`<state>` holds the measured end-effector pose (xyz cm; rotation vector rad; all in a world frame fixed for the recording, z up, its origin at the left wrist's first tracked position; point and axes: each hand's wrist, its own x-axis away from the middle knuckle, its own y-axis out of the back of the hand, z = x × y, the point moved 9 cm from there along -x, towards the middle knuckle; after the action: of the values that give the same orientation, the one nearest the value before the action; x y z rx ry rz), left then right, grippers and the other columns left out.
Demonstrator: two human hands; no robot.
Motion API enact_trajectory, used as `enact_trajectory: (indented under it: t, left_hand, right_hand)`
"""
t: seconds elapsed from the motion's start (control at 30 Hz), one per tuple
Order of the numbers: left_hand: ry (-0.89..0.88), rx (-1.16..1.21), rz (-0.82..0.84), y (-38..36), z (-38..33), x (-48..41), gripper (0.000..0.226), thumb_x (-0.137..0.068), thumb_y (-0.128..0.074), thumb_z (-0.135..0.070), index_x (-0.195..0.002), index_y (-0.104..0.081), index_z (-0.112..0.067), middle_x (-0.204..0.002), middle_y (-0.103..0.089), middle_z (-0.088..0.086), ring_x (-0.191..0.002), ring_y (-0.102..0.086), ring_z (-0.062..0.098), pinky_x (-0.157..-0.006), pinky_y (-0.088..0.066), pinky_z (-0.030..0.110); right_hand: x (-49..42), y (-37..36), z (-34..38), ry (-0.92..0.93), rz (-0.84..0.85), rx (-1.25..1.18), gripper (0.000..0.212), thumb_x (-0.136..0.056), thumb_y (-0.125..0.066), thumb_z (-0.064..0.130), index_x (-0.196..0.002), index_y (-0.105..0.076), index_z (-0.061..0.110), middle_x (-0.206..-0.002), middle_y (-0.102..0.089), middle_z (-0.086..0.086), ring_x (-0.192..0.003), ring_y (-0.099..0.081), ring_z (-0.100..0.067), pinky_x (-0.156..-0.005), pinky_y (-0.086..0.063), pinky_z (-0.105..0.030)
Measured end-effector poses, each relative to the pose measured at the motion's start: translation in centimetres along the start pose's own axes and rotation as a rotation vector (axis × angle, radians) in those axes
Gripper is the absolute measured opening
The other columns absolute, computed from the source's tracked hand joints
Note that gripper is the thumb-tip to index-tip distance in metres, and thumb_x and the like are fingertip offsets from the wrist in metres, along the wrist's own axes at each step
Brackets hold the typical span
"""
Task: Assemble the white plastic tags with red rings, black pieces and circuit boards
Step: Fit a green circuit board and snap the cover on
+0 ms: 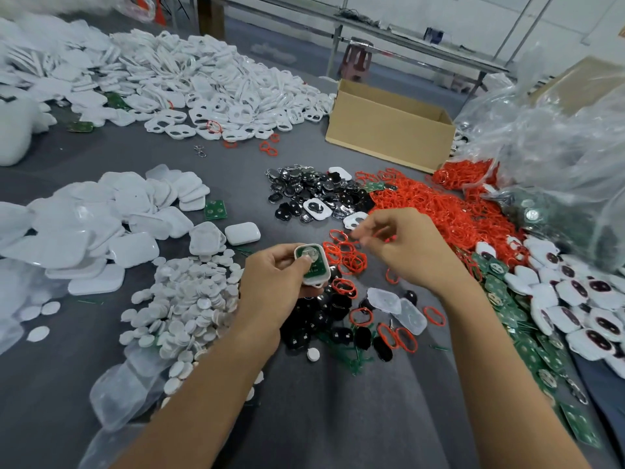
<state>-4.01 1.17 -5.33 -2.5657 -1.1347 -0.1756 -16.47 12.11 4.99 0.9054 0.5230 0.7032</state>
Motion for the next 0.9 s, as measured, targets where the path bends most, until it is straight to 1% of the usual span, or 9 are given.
enact_trajectory:
  t: [0.1, 0.2, 0.23, 0.3, 0.4, 0.5, 0.53, 0.63, 0.9]
  left_hand:
    - [-0.009, -0.030, 0.021, -0.3, 0.2, 0.2, 0.014, -0.093, -0.060, 0.001, -0.094, -0.072, -0.008, -0.085, -0.075, 0.010, -0.073, -0.074, 0.026, -0.059, -0.059, 0.029]
    - [-0.065, -0.060, 0.058, -0.8, -0.3, 0.7, 0.017, -0.093, -0.053, 0.006, -0.092, -0.069, 0.002, -0.083, -0.072, 0.014, -0.065, -0.071, 0.019, -0.060, -0.059, 0.030]
    - [-0.073, -0.060, 0.057, -0.8, -0.5, 0.8, 0.021, -0.092, -0.049, 0.009, -0.086, -0.068, 0.001, -0.080, -0.071, 0.013, -0.062, -0.070, 0.016, -0.059, -0.059, 0.030]
    - [-0.070, -0.038, 0.040, -0.8, -0.7, 1.0, 0.036, -0.090, -0.043, 0.012, -0.072, -0.067, -0.008, -0.064, -0.069, 0.002, -0.055, -0.066, 0.008, -0.052, -0.056, 0.023]
    - [-0.048, -0.030, 0.001, -0.4, -0.7, 0.8, 0.041, -0.090, -0.040, 0.013, -0.068, -0.065, -0.011, -0.061, -0.069, 0.005, -0.052, -0.064, 0.009, -0.048, -0.054, 0.022]
    - [-0.043, -0.039, 0.019, -0.6, -0.6, 0.8, 0.029, -0.091, -0.044, 0.011, -0.088, -0.070, -0.001, -0.088, -0.067, 0.030, -0.070, -0.067, 0.026, -0.061, -0.061, 0.033]
    - [-0.038, -0.022, 0.022, -0.5, -0.4, 0.9, 0.026, -0.093, -0.048, 0.009, -0.090, -0.071, -0.004, -0.087, -0.068, 0.027, -0.070, -0.068, 0.027, -0.061, -0.061, 0.033]
    - [-0.014, 0.022, 0.030, -0.5, 0.1, 0.9, 0.021, -0.095, -0.057, 0.003, -0.087, -0.069, -0.012, -0.078, -0.072, 0.007, -0.066, -0.071, 0.023, -0.055, -0.058, 0.025]
    - [-0.078, -0.015, 0.108, -1.1, -0.8, 1.3, 0.021, -0.095, -0.051, 0.006, -0.090, -0.070, -0.002, -0.070, -0.073, 0.001, -0.060, -0.068, 0.010, -0.062, -0.061, 0.028]
  right_hand:
    - [-1.6, -1.9, 5.2, 0.161, 0.003, 0.054, 0.018, -0.085, -0.063, 0.008, -0.086, -0.074, 0.023, -0.075, -0.066, 0.014, -0.067, -0.058, 0.002, -0.066, -0.045, -0.012]
    - [-4.4, -7.6, 10.4, 0.308, 0.172, 0.188, 0.026, -0.085, -0.056, 0.006, -0.103, -0.072, 0.016, -0.099, -0.071, -0.002, -0.092, -0.063, -0.018, -0.084, -0.050, -0.032]
    - [-5.4, -9.6, 11.5, 0.328, 0.232, 0.254, 0.024, -0.085, -0.055, 0.005, -0.103, -0.069, 0.013, -0.101, -0.068, -0.007, -0.096, -0.061, -0.026, -0.081, -0.051, -0.034]
    - [-6.9, -12.4, 12.5, 0.345, 0.295, 0.415, 0.010, -0.082, -0.053, 0.002, -0.074, -0.053, 0.008, -0.080, -0.052, -0.008, -0.082, -0.054, -0.034, -0.060, -0.043, -0.030]
    - [-8.2, -13.9, 12.0, 0.331, 0.323, 0.510, 0.041, -0.082, -0.060, 0.004, -0.060, -0.026, 0.013, -0.066, -0.029, -0.004, -0.071, -0.044, -0.030, -0.050, -0.028, -0.028]
    - [-8.2, -13.1, 11.5, 0.325, 0.345, 0.472, 0.027, -0.079, -0.070, 0.019, -0.066, -0.048, 0.012, -0.070, -0.048, -0.008, -0.073, -0.051, -0.031, -0.054, -0.042, -0.031]
    - [-8.0, -12.4, 11.4, 0.335, 0.330, 0.405, 0.015, -0.079, -0.070, 0.022, -0.078, -0.061, 0.010, -0.080, -0.060, -0.010, -0.077, -0.057, -0.031, -0.063, -0.050, -0.034]
    - [-6.0, -8.0, 10.9, 0.367, 0.184, 0.128, 0.024, -0.077, -0.073, 0.021, -0.100, -0.073, 0.015, -0.093, -0.070, -0.002, -0.083, -0.062, -0.017, -0.078, -0.051, -0.034]
    - [2.8, -0.4, 9.1, 0.491, -0.136, -0.088, 0.039, -0.072, -0.078, 0.008, -0.110, -0.070, 0.010, -0.104, -0.067, 0.000, -0.082, -0.055, -0.001, -0.072, -0.047, -0.014]
